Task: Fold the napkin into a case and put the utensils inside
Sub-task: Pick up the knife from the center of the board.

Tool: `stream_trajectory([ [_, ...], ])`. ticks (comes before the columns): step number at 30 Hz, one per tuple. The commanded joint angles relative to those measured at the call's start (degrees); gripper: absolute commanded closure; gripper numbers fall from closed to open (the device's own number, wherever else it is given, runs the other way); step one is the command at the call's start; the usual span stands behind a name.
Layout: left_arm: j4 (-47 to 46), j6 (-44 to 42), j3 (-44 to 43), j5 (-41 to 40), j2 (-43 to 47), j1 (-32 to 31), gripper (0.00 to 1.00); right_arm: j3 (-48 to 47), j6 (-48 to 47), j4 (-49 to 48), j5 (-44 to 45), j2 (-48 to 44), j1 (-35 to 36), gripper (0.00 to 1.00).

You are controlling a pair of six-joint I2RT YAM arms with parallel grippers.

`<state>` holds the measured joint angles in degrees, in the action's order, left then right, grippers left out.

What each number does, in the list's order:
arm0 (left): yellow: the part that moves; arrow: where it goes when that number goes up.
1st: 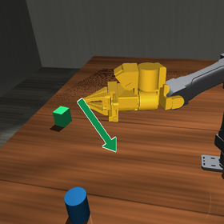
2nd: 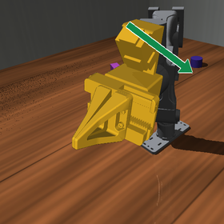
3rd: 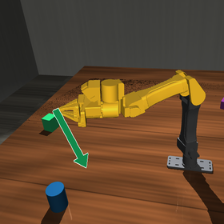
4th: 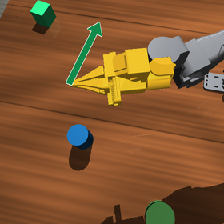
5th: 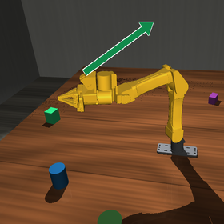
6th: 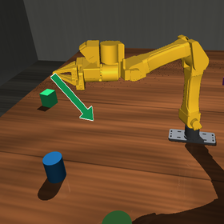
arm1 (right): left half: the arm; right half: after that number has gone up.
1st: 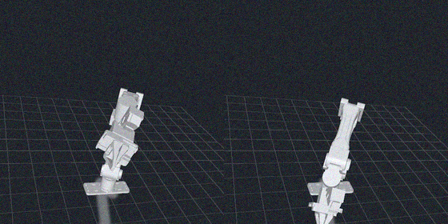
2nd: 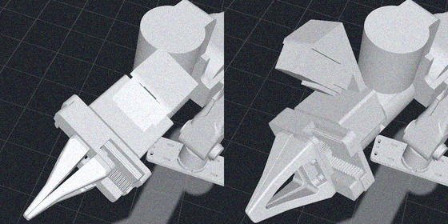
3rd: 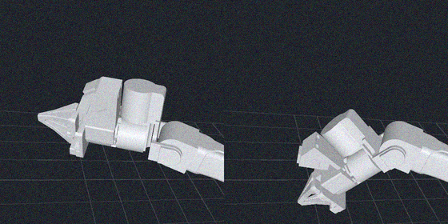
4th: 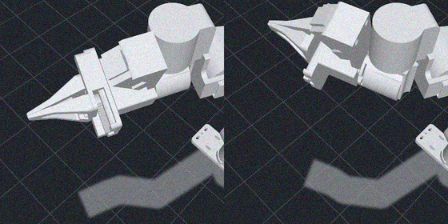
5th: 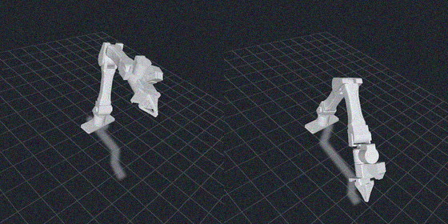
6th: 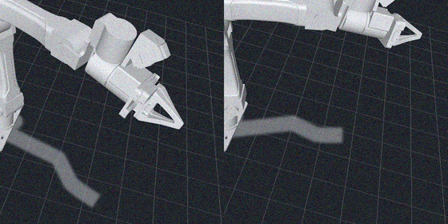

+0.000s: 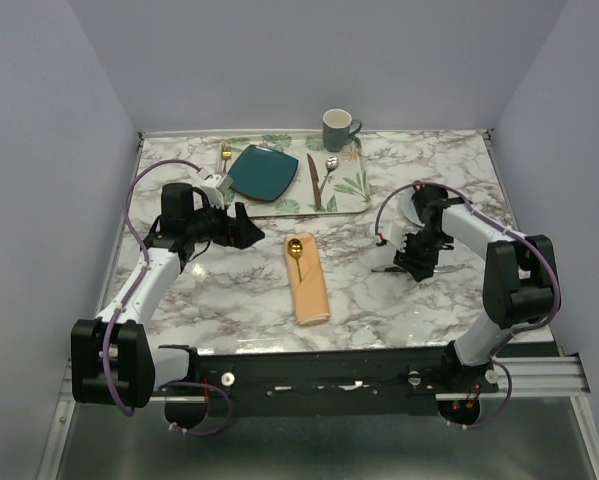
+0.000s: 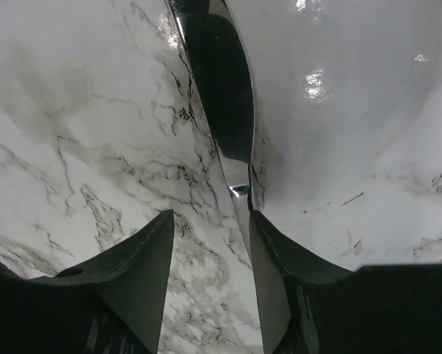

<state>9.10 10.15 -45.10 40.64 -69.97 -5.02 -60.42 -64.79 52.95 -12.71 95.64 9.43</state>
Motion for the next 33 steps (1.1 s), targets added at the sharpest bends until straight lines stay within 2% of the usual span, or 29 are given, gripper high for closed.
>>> stream_trajectory([
  [1, -0.8, 0.3, 0.5, -1.6, 0.4, -0.3, 0.01, 2.2, -4.2, -7.1, 3.0, 1.6, 0.3, 0.48],
  [8, 1.4, -0.7, 0.7, -2.1, 1.2, -0.3, 0.01, 2.9, -5.2, -11.1, 3.3, 4.4, 0.2, 0.53],
  [19, -0.7, 0.9, 0.9, -3.6, 0.4, -0.3, 0.01, 12.3, -2.6, -18.7, 1.6, -0.5, 2.3, 0.64],
  [25, 0.1, 0.4, 0.5, -3.3, 0.5, -0.3, 0.01, 13.2, -1.9, -17.1, 1.0, 1.6, 2.9, 0.82],
  [30, 0.6, 0.2, 0.6, -2.9, 0.7, -0.3, 0.01, 7.7, -3.7, -8.4, -4.5, 4.7, 2.8, 0.82],
  [33, 0.3, 0.4, 0.5, -2.9, 0.4, -0.3, 0.01, 4.4, -4.2, -5.9, -4.3, 7.5, 2.9, 0.76],
])
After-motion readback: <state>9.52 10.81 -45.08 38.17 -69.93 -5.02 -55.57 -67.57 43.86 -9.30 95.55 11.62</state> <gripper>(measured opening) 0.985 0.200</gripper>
